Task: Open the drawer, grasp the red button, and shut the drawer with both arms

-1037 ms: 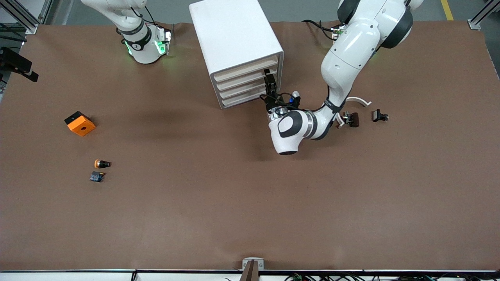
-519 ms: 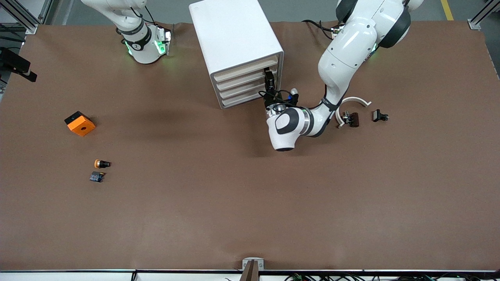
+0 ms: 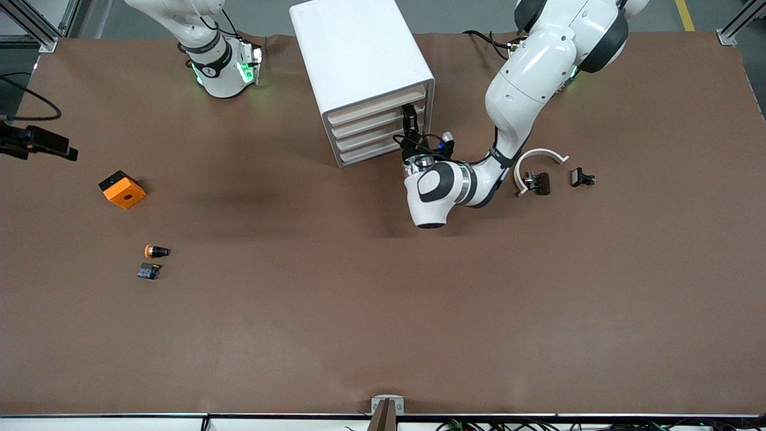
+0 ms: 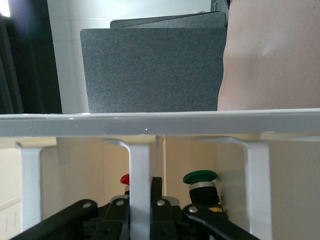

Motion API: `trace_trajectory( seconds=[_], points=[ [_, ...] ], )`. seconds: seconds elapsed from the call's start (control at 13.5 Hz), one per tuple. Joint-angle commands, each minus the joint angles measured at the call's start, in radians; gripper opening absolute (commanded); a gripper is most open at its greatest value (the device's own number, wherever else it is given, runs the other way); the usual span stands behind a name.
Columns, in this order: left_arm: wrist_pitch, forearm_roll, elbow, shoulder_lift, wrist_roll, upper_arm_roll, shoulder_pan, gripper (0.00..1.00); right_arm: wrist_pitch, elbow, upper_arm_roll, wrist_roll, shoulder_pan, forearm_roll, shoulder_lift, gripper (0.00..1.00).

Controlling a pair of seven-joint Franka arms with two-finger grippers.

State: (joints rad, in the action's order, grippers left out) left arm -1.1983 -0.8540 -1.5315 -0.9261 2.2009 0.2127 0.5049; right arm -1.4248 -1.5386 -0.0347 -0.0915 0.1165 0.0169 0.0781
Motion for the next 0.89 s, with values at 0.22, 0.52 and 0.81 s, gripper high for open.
trace_trajectory(
  seconds=[0.22,0.52,0.81],
  points=[
    [0.006,-0.008,-0.01,0.027,0.01,0.004,-0.034,0.01,-0.006,0.034,0.01,-0.008,0.038,-0.046,0.091,1.0],
    [0.006,-0.007,0.019,0.027,0.01,-0.001,-0.094,0.02,-0.002,0.039,0.018,0.077,0.015,0.0,0.08,1.0],
    [0.005,-0.005,0.056,0.023,0.008,-0.006,-0.152,0.03,0.006,0.017,0.018,0.458,-0.058,0.051,0.071,1.0]
  ],
)
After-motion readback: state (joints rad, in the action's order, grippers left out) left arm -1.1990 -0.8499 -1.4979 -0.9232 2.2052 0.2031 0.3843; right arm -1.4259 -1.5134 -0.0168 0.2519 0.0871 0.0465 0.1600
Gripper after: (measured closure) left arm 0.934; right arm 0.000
